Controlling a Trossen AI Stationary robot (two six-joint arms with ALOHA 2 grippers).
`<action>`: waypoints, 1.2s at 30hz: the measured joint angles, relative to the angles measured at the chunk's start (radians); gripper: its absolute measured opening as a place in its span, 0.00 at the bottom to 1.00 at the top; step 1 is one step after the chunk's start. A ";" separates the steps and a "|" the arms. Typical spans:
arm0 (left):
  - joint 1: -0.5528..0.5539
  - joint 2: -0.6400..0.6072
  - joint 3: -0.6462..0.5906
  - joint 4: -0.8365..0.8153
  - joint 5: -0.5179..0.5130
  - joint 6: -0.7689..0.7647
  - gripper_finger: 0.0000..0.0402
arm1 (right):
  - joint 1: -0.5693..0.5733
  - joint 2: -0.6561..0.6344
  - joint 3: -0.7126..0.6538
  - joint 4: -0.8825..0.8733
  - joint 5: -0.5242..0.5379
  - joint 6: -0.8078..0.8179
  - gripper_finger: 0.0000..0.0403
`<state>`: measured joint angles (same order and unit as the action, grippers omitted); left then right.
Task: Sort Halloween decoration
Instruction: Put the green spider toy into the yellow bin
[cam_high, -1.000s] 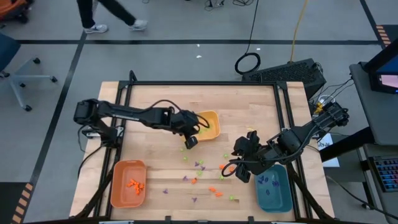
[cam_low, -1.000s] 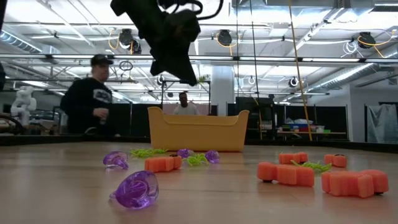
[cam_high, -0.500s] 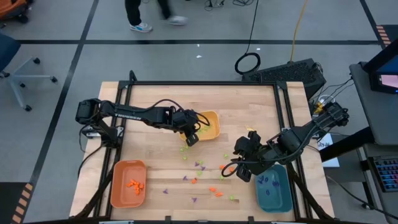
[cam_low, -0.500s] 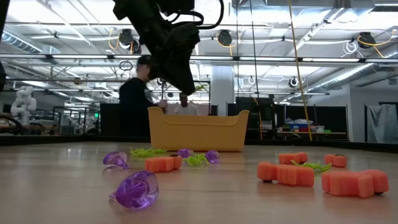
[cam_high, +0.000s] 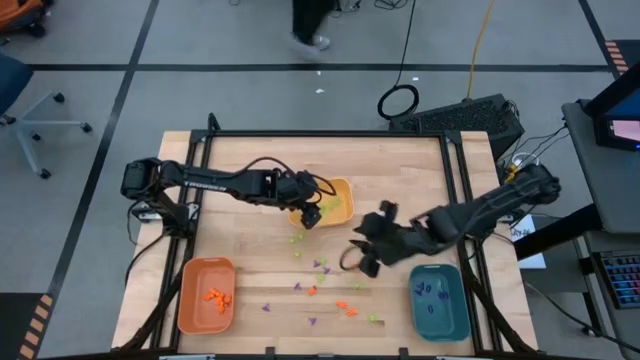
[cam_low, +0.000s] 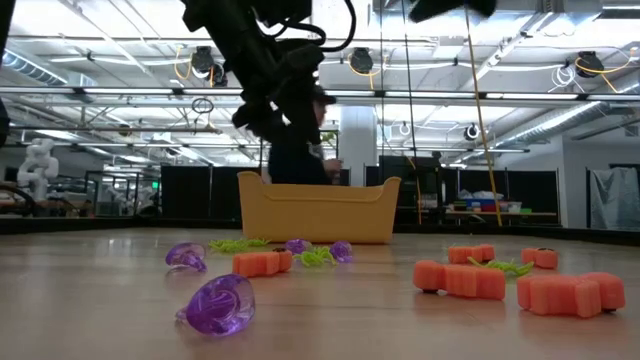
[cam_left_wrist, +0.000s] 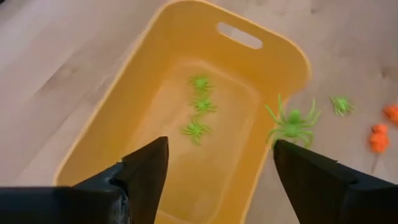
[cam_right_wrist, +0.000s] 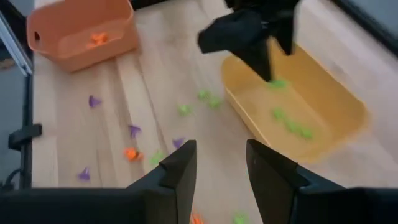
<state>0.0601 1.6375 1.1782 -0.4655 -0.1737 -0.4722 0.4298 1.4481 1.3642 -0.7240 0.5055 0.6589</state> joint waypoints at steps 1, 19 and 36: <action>0.004 0.000 0.000 0.000 -0.003 -0.012 0.73 | -0.025 0.001 -0.033 0.069 -0.029 -0.031 0.31; 0.032 0.000 0.000 0.022 0.014 -0.021 0.73 | -0.388 -0.006 -0.640 1.152 -0.248 -0.055 0.31; 0.051 0.000 0.001 0.081 -0.037 -0.020 0.73 | -0.520 0.084 -0.642 1.187 -0.348 0.142 0.31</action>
<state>0.1114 1.6375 1.1792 -0.3841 -0.2111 -0.4923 -0.0907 1.5326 0.7223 0.4629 0.1572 0.8014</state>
